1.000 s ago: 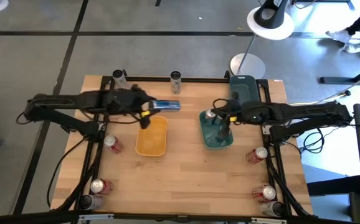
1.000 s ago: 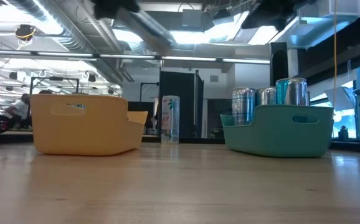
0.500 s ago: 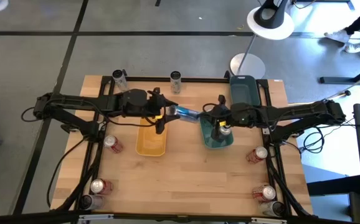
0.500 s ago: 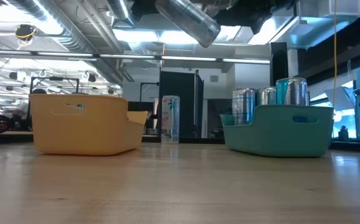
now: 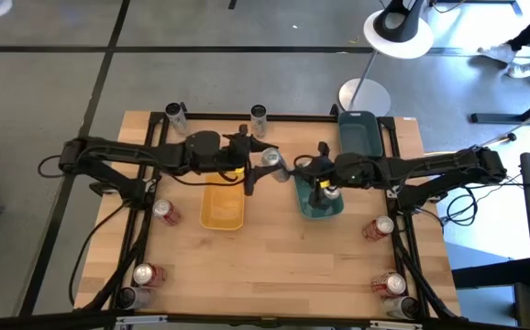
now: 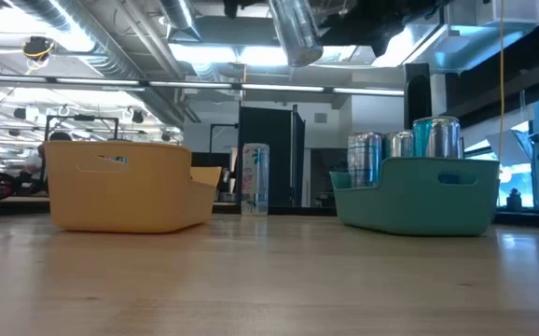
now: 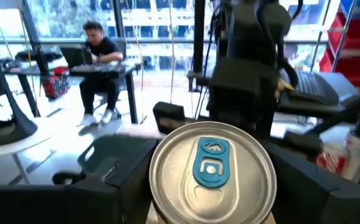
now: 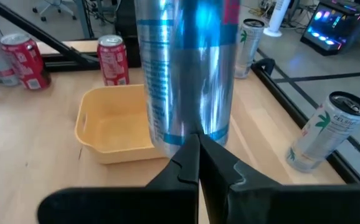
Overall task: Sort soda cans
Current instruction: Put the blue soda can into the green bin
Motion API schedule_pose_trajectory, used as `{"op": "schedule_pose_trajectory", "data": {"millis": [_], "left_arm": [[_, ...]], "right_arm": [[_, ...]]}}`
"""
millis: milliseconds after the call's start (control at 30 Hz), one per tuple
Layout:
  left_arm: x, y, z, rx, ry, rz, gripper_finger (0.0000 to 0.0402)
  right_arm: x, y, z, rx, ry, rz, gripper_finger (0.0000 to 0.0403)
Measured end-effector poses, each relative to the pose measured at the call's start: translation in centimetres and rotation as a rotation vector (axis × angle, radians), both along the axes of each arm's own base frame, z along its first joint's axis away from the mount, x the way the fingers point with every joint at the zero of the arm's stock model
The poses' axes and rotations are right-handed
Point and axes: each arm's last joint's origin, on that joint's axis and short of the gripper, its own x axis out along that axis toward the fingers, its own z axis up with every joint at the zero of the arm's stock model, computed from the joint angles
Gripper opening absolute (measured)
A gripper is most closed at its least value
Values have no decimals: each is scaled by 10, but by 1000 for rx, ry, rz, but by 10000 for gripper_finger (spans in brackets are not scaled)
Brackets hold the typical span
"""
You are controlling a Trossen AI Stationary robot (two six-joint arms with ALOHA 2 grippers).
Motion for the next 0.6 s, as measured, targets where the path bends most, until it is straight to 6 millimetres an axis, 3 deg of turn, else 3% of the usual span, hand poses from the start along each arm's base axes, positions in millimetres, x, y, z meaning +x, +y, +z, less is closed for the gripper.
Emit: {"op": "schedule_pose_trajectory", "data": {"millis": [167,367,600], "left_arm": [[8,2,-7,-7,3,4,239],[30,5,-27,-31,-11,10,239],[63,5,-72,-65,37,11,239]], "right_arm": [[-12,-1,7,-17,16,-11,5],[-47,-4,45,-27,9,-42,5],[-77,-7,62,-34,-44,-78,5]]}}
